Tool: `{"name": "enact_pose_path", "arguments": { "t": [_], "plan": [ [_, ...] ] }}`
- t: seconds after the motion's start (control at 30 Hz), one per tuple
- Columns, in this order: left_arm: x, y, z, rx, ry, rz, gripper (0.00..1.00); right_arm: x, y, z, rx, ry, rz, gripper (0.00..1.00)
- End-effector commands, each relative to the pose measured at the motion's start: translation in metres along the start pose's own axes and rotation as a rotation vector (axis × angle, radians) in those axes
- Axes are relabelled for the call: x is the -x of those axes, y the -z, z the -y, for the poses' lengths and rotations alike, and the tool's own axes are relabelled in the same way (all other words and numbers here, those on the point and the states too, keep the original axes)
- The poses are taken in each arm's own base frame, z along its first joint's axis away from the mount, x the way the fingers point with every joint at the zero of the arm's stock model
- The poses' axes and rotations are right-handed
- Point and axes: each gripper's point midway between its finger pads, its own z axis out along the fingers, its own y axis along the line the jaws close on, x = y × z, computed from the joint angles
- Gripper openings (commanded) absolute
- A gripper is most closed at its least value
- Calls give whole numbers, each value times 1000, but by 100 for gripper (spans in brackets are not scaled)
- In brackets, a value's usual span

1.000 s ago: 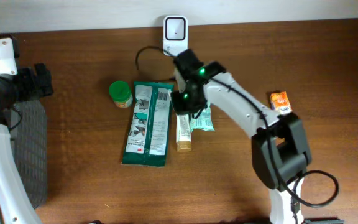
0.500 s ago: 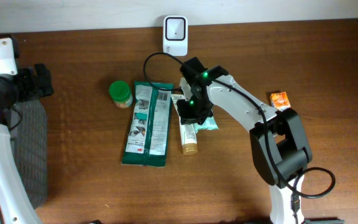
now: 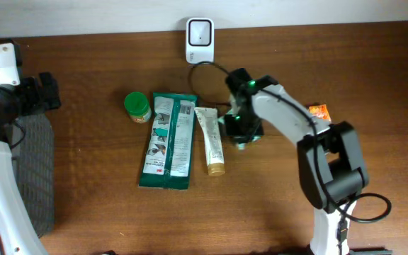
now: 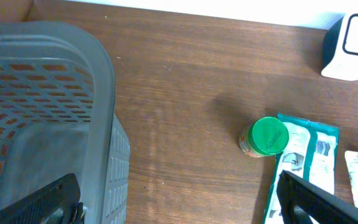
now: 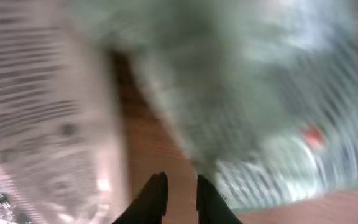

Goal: Scan the item barcode

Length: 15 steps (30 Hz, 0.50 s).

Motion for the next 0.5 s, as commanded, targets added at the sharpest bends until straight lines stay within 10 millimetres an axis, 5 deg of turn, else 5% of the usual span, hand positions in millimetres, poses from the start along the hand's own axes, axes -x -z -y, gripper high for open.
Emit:
{"name": "enact_pose_path", "arguments": {
  "t": [0.0,0.13,0.2,0.23,0.47],
  "plan": [
    [4,6,1,-5,-14,21,99,4,7,20,54,8,-13,16],
    [4,6,1,-5,-14,21,99,15,56,32,84,-29,114,20],
    [4,6,1,-5,-14,21,99,21,89,58,101,-145,193,36],
    [4,6,1,-5,-14,21,99,22,90,74,107,-202,191,44],
    [4,6,1,-5,-14,21,99,16,9,74,336,-388,150,51]
  ]
}}
